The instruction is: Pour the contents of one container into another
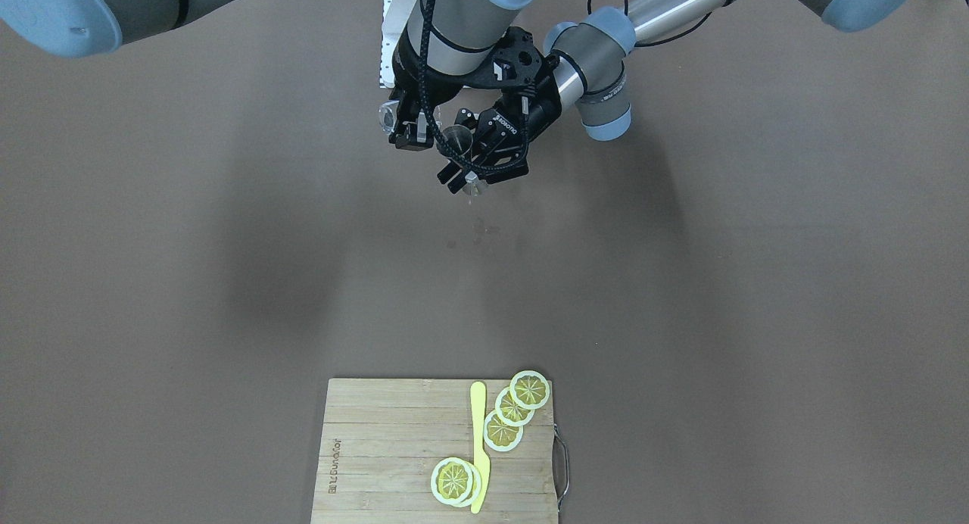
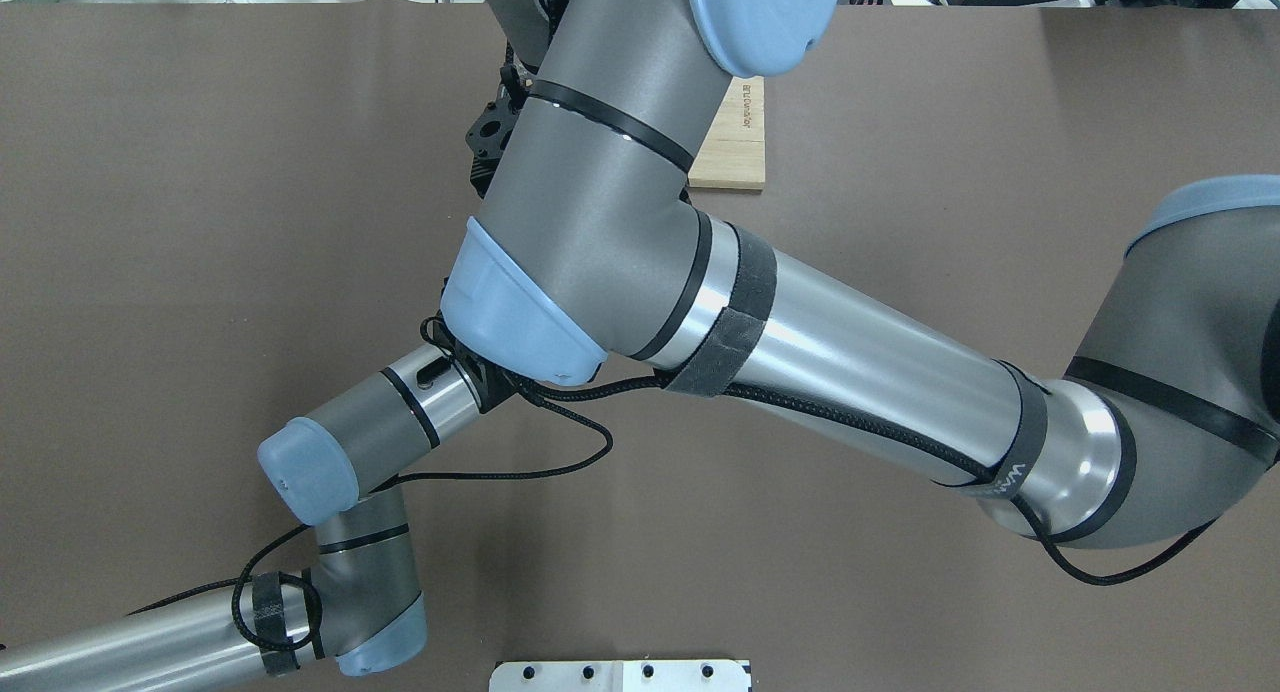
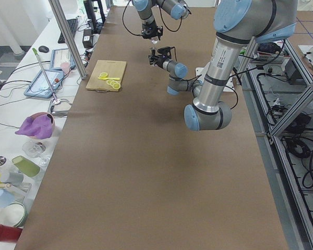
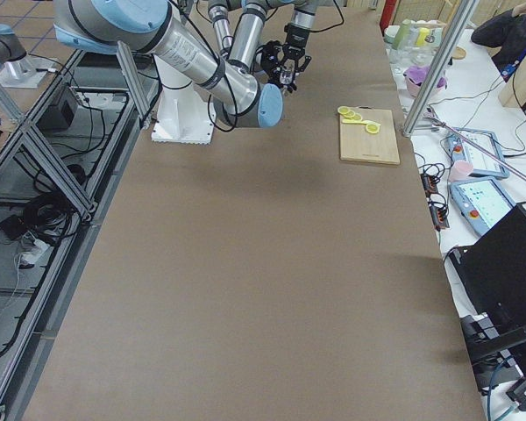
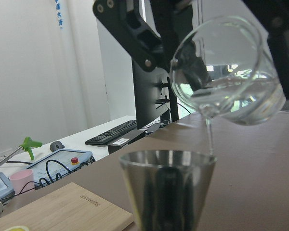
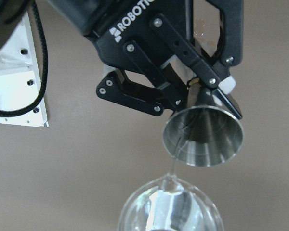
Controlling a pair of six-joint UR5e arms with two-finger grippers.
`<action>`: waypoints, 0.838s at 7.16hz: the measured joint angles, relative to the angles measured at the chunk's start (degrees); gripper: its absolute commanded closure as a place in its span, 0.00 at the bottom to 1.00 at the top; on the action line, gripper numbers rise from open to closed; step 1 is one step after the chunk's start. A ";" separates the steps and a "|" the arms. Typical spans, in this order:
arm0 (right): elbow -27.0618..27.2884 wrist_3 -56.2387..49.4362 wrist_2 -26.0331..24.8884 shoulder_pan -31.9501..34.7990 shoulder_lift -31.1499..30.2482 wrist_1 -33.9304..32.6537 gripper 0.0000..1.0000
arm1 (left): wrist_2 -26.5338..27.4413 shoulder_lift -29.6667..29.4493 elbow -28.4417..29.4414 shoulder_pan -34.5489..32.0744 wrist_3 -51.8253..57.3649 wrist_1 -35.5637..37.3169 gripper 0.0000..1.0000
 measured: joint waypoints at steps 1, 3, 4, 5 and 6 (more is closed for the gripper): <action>-0.67 -0.37 -0.20 -0.12 0.37 -0.07 1.00 | -0.04 0.05 0.01 -0.01 0.00 -0.04 1.00; -1.24 -1.21 -0.71 -0.28 0.64 -0.16 1.00 | 0.06 0.07 -0.06 -0.07 0.00 -0.12 1.00; -1.19 -1.32 -0.81 -0.24 0.66 -0.14 1.00 | 0.09 0.07 -0.09 -0.08 0.00 -0.14 1.00; -0.97 -1.36 -0.85 -0.09 0.68 0.02 1.00 | 0.11 0.06 -0.10 -0.09 -0.02 -0.15 1.00; -0.47 -1.36 -0.82 0.21 0.58 0.55 1.00 | 0.11 0.06 -0.10 -0.09 -0.05 -0.14 1.00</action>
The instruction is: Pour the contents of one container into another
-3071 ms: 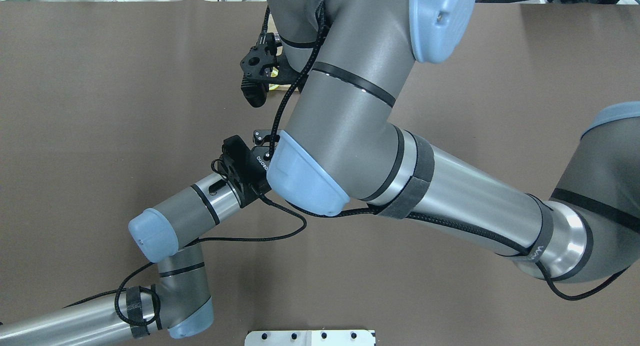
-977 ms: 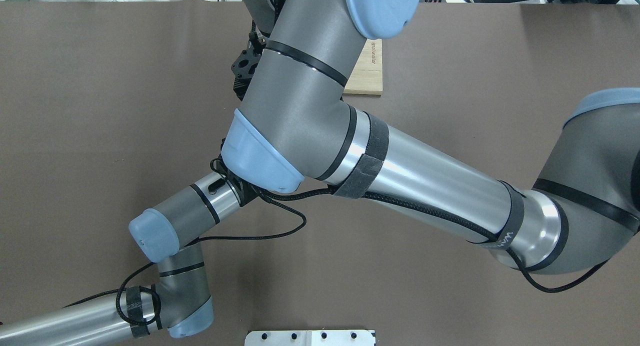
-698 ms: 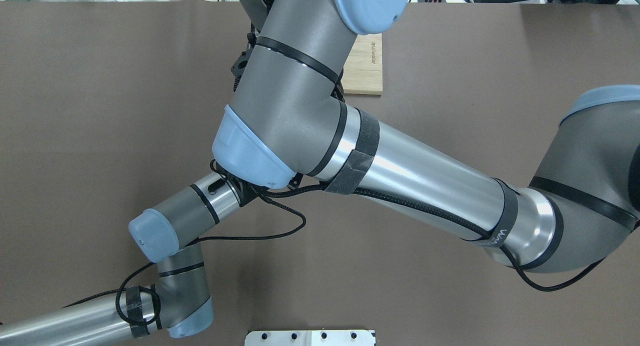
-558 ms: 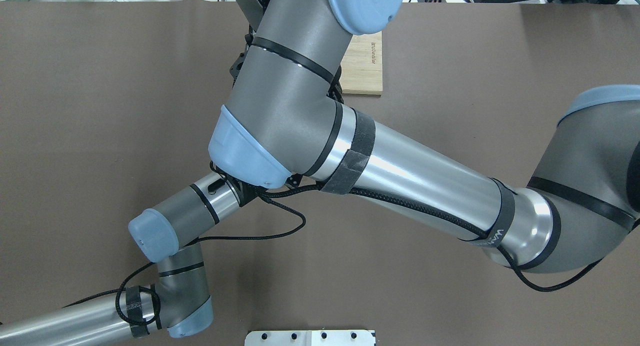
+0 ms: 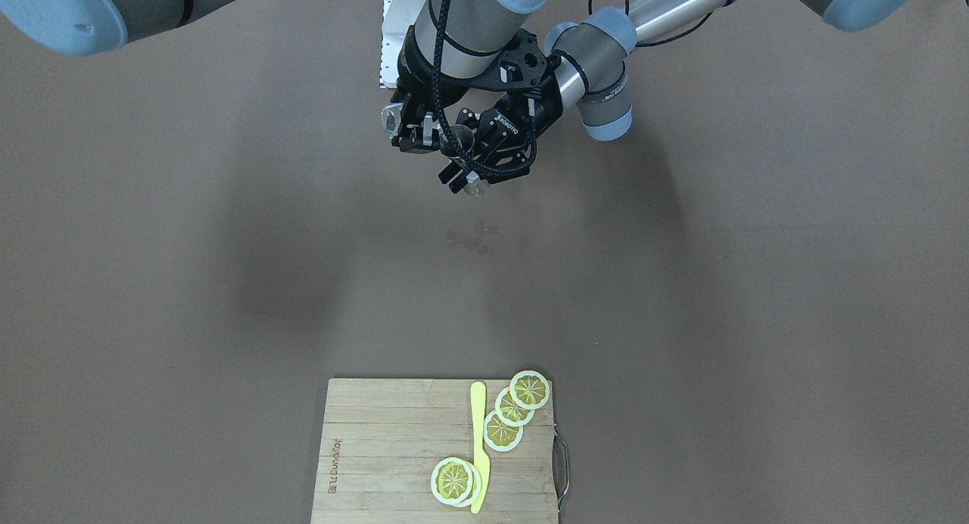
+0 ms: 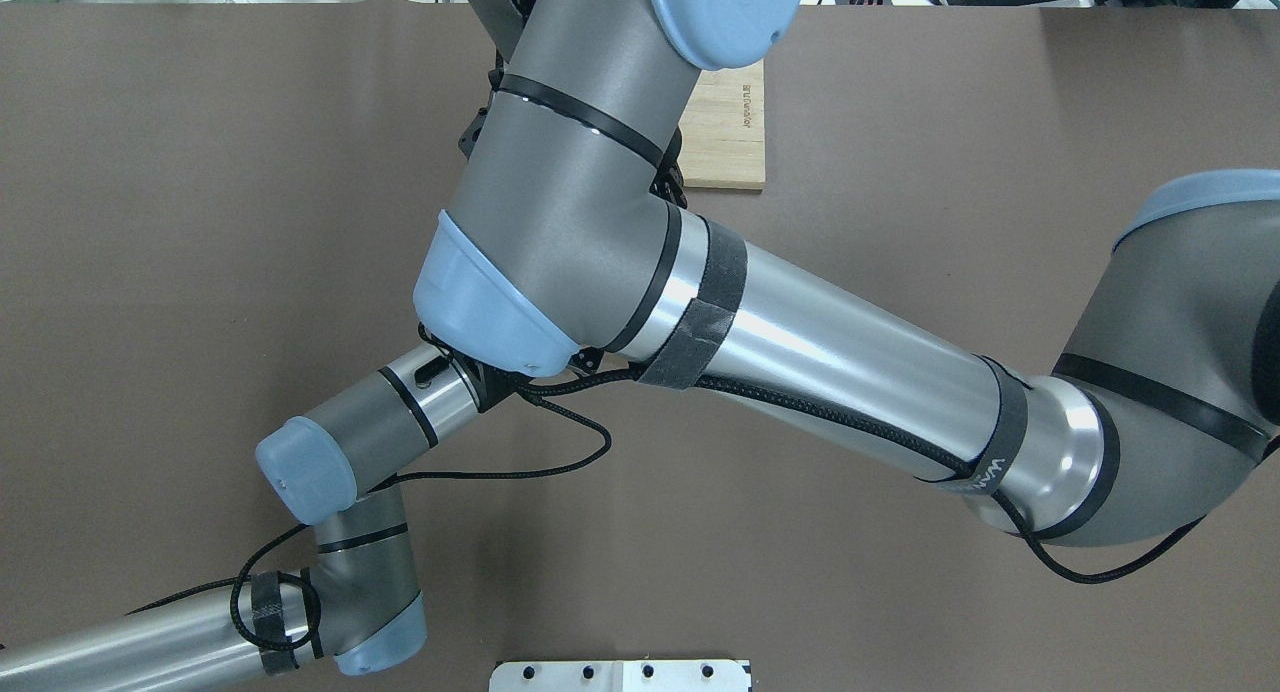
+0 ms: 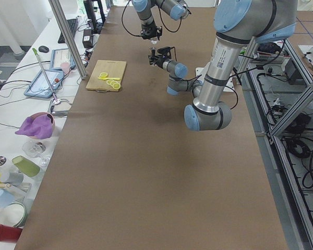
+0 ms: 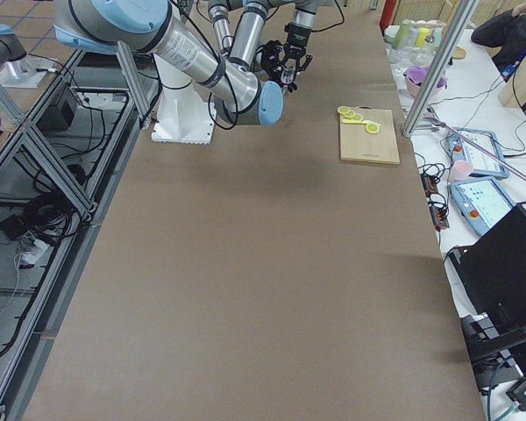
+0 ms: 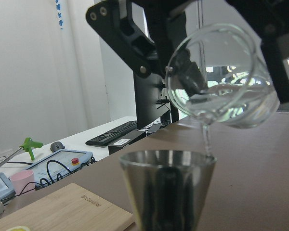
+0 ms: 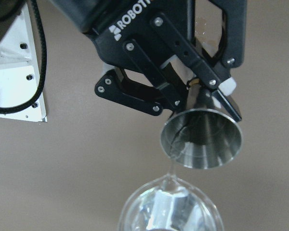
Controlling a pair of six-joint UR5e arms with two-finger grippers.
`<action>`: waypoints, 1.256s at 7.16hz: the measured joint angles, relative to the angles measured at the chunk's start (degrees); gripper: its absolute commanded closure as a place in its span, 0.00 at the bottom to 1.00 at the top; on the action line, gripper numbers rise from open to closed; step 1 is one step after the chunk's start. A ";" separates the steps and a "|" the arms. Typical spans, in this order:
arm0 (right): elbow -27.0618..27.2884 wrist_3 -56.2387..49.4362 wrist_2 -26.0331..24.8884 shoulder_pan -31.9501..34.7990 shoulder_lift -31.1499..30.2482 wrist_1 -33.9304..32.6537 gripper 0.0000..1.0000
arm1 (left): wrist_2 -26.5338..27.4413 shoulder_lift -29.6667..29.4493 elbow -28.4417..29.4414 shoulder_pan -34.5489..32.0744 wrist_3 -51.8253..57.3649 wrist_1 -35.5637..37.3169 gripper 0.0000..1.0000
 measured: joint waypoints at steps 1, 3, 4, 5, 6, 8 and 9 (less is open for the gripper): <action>1.14 0.15 0.11 0.48 -0.63 1.33 1.00 | 0.00 0.00 -0.01 0.00 -0.02 0.04 1.00; 5.14 0.72 0.95 1.94 -3.37 4.87 1.00 | 0.00 0.00 -0.01 0.00 -0.03 0.06 1.00; 7.25 1.02 1.93 2.78 -4.81 6.81 1.00 | 0.00 0.00 0.01 0.00 -0.03 0.07 1.00; 9.30 1.72 2.80 3.54 -6.39 9.02 1.00 | 0.00 0.00 0.02 0.00 -0.03 0.07 1.00; 11.97 2.96 3.47 4.32 -8.62 11.98 1.00 | 0.01 0.00 0.02 0.00 -0.03 0.07 1.00; 18.65 5.19 4.83 6.32 -14.59 18.13 1.00 | 0.01 0.00 0.00 0.00 -0.03 0.07 1.00; 21.94 5.63 5.55 7.51 -18.07 21.14 1.00 | 0.00 0.00 0.00 0.00 -0.03 0.07 1.00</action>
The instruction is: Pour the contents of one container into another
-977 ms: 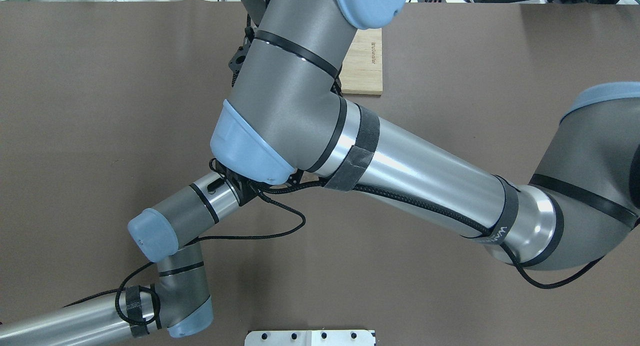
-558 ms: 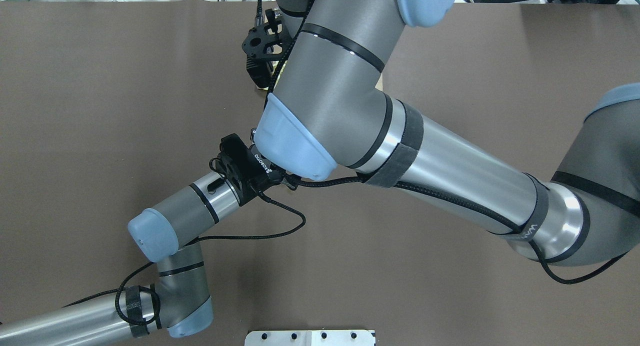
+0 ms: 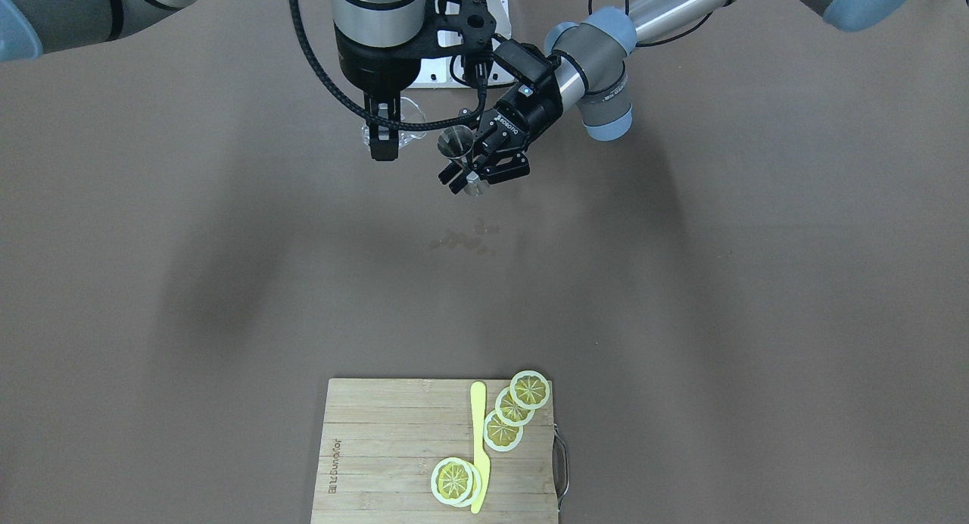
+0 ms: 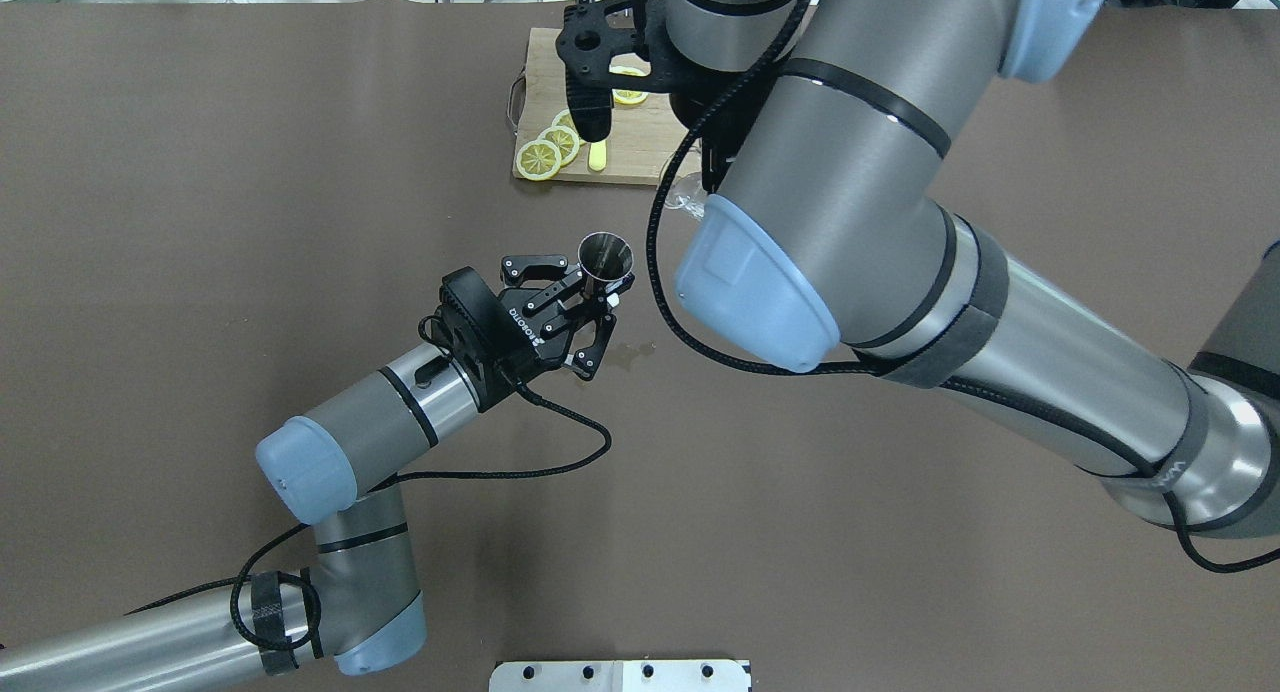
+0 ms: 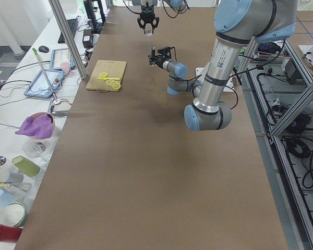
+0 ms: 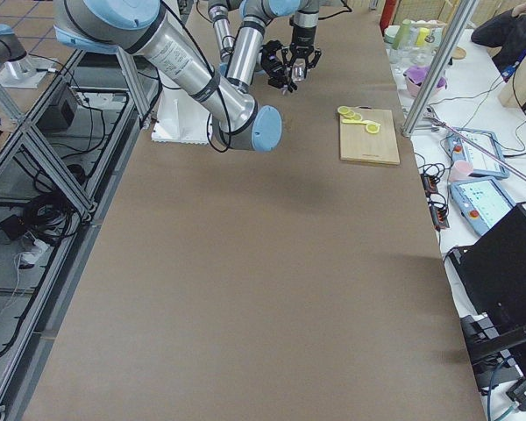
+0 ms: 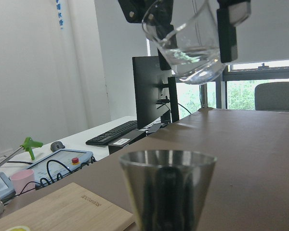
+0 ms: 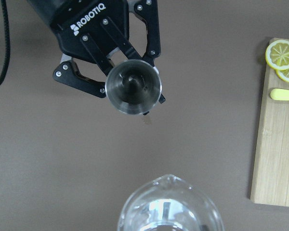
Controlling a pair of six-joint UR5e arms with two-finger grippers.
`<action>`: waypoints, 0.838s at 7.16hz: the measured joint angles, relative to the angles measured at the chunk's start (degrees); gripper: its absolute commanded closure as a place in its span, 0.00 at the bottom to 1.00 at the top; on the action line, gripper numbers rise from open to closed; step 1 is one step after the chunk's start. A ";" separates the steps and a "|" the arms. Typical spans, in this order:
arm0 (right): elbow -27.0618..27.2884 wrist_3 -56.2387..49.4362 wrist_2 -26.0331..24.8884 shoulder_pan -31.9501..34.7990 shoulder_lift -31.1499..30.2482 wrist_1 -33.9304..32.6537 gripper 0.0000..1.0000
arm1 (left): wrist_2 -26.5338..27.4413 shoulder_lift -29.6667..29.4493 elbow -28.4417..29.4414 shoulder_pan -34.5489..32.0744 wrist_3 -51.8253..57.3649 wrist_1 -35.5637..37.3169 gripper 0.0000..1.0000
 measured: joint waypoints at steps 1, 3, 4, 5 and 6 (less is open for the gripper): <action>2.92 0.16 1.07 1.42 -3.67 3.08 1.00 | 0.00 0.00 0.00 0.00 0.00 0.00 1.00; 7.71 0.16 3.36 4.32 -11.20 9.42 1.00 | 0.00 0.02 0.00 0.00 -0.02 0.00 1.00; 8.68 0.06 4.20 5.27 -14.11 12.69 1.00 | 0.00 0.06 0.00 0.00 -0.08 0.02 1.00; 8.97 0.00 4.55 5.81 -16.72 16.43 1.00 | 0.02 0.19 0.01 -0.08 -0.79 0.08 1.00; 8.96 0.39 4.71 6.16 -19.32 20.83 1.00 | 0.06 0.40 0.16 -0.26 -2.99 0.24 1.00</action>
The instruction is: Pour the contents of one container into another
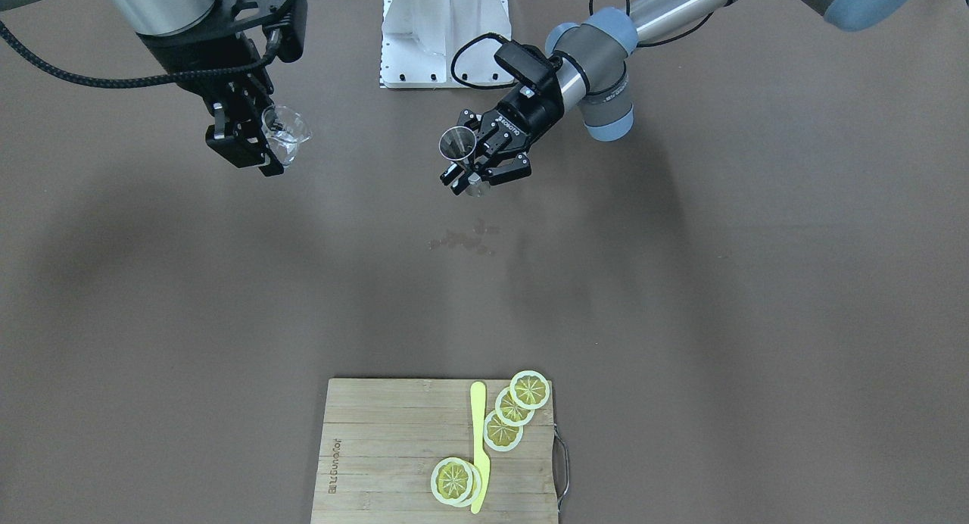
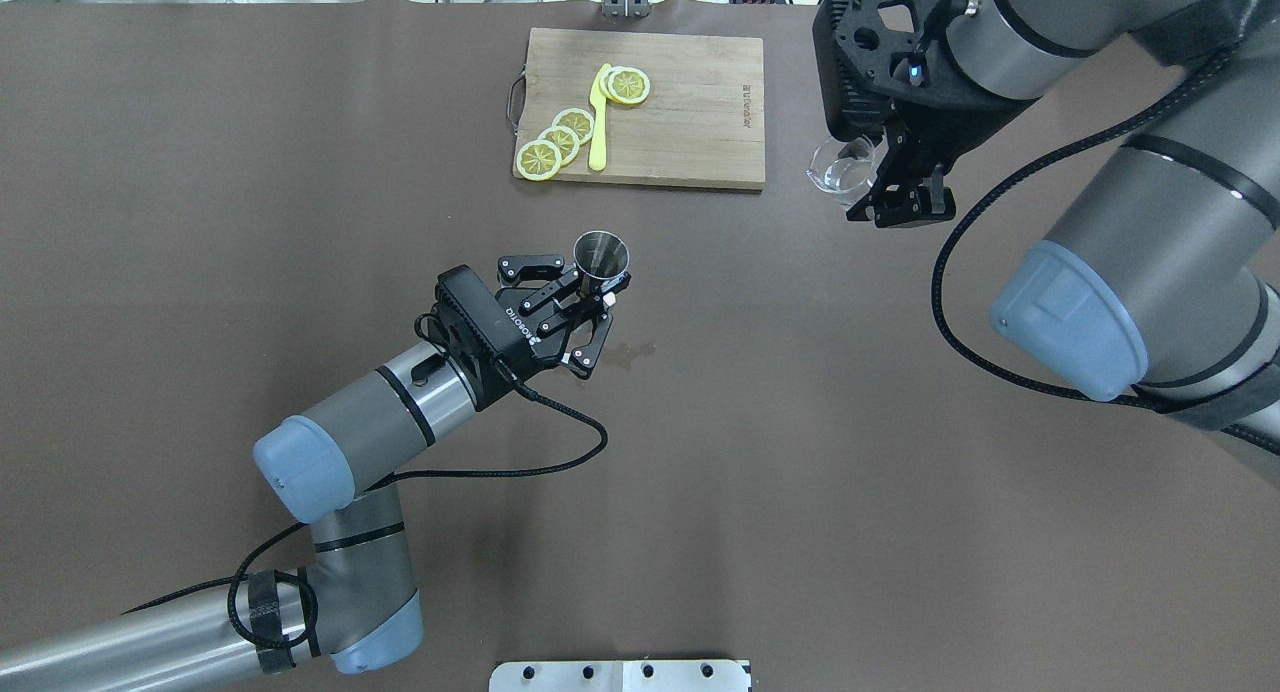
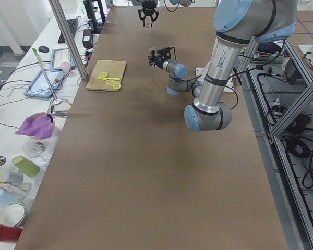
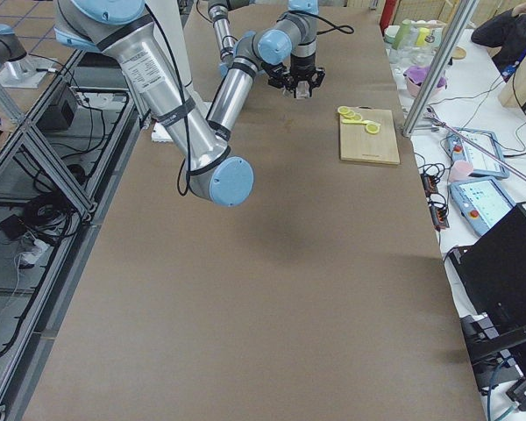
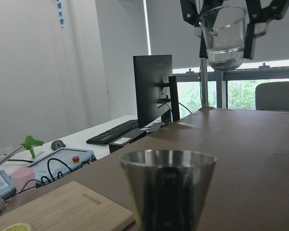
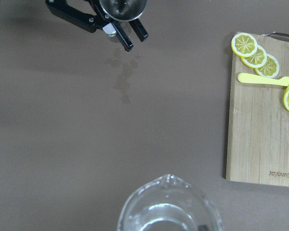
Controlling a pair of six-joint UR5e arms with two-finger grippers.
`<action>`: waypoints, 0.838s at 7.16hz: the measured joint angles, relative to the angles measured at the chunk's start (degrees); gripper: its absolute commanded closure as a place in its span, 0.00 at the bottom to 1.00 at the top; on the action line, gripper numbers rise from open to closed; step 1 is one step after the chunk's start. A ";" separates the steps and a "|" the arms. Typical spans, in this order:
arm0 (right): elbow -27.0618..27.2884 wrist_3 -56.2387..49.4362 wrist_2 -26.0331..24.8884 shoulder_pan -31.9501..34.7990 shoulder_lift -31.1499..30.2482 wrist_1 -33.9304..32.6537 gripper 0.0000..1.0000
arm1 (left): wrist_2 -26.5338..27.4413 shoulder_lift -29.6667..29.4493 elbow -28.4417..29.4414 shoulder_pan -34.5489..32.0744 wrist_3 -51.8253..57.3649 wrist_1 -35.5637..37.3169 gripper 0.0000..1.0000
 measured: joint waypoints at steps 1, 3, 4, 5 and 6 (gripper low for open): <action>-0.02 1.44 0.11 0.30 -2.67 4.68 1.00 | 0.08 0.48 0.21 -0.28 -2.33 0.29 1.00; -0.10 5.94 0.37 0.88 -9.02 15.99 1.00 | 0.26 3.85 0.29 -1.41 -4.02 0.11 1.00; -0.18 7.58 0.71 1.24 -11.95 21.04 1.00 | 0.31 5.41 0.27 -1.91 -4.21 -0.03 1.00; -0.50 8.90 1.00 1.63 -14.56 25.81 1.00 | 0.33 7.39 0.17 -2.48 -4.27 -0.06 1.00; -1.34 10.44 1.18 1.98 -16.74 30.86 1.00 | 0.32 9.67 -0.15 -3.49 -4.35 -0.09 1.00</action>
